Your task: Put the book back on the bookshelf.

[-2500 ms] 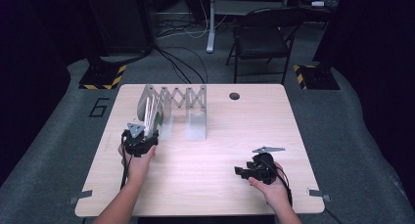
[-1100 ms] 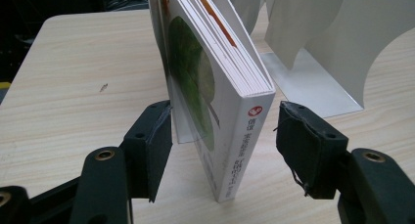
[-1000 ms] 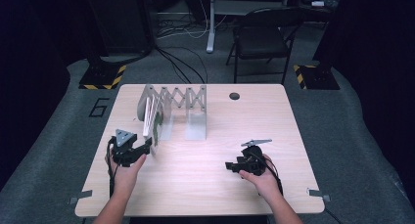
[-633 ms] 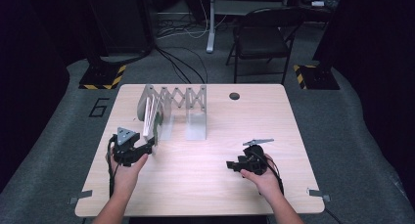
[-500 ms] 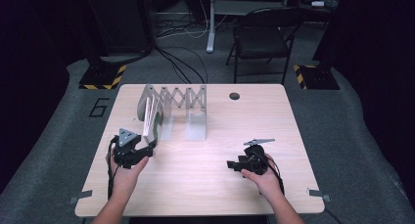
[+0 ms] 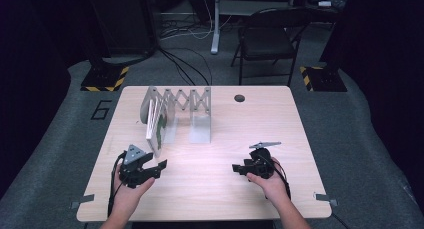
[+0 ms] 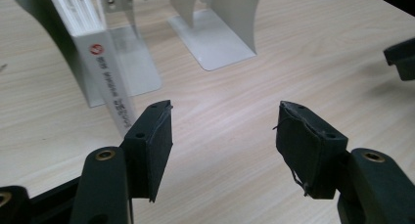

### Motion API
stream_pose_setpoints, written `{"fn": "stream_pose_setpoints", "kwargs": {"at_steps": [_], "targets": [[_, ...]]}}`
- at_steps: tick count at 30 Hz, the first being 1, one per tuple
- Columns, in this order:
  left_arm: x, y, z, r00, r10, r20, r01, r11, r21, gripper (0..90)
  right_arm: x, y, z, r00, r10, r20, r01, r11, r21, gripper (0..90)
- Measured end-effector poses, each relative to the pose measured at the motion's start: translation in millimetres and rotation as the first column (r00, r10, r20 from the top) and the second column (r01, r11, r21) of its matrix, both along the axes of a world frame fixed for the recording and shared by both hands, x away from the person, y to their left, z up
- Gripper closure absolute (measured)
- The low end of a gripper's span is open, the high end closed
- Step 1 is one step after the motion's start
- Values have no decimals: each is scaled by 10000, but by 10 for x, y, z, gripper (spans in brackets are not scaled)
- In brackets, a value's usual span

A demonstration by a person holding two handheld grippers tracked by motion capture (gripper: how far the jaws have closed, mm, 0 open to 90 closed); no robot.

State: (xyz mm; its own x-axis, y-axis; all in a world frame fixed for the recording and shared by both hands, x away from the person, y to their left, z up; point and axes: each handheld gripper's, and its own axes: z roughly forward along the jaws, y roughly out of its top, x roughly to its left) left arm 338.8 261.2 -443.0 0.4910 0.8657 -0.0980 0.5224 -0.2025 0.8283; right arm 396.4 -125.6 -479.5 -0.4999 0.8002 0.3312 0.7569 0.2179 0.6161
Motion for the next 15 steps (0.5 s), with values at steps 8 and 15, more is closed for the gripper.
{"fn": "stream_pose_setpoints", "kwargs": {"at_steps": [8,15], "targets": [[-43,-37,-171,9994,-339,-2,339,9994,-80,386,6,2,-12,9999,53,108,-53,10000,-73,388],[-30,-40,-271,9983,-581,-31,581,9983,63,386,2,2,-18,9999,108,64,-107,9998,-189,388]]}}
